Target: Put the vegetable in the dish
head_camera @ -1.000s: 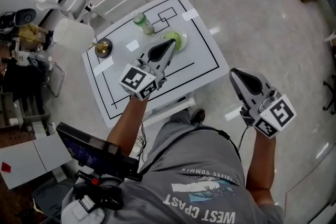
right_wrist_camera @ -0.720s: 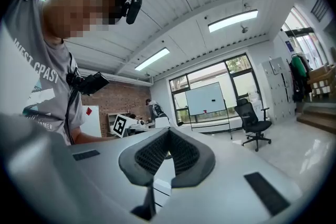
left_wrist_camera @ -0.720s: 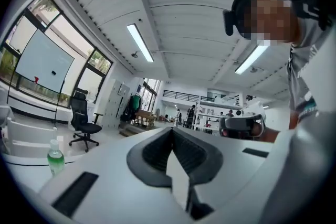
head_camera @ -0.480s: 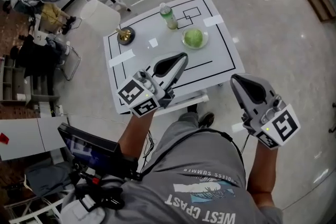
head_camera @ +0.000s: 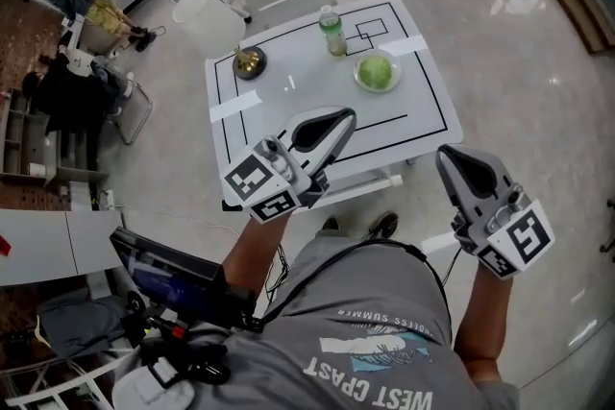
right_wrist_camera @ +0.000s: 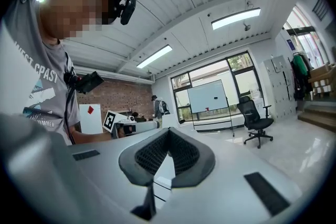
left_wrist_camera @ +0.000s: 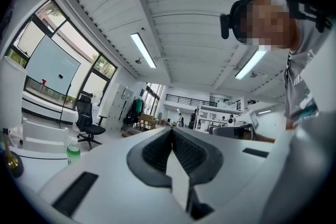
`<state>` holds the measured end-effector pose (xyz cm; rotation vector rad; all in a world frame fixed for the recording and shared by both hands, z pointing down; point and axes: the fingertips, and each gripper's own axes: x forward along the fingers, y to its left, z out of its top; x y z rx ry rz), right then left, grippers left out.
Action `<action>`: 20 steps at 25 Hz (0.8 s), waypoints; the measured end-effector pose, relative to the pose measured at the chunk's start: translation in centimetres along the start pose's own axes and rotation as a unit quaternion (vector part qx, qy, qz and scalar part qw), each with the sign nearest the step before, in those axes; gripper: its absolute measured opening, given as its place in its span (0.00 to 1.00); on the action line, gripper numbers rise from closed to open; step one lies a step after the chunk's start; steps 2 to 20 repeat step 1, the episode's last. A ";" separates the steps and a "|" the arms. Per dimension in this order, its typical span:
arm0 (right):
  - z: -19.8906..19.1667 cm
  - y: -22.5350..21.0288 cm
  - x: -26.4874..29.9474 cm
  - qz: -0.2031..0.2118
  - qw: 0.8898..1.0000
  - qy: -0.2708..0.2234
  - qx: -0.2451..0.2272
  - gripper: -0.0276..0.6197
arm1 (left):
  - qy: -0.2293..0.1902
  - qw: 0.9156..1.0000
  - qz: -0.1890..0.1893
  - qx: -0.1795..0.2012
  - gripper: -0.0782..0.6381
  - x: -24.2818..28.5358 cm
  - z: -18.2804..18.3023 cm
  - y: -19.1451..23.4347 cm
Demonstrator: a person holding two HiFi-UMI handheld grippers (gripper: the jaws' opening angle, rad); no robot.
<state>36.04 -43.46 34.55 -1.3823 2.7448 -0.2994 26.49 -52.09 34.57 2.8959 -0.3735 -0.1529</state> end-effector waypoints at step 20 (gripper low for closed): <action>0.0 0.3 0.3 -0.002 1.000 0.001 -0.002 0.05 | -0.003 1.000 -0.003 -0.001 0.12 -0.5 0.1 0.1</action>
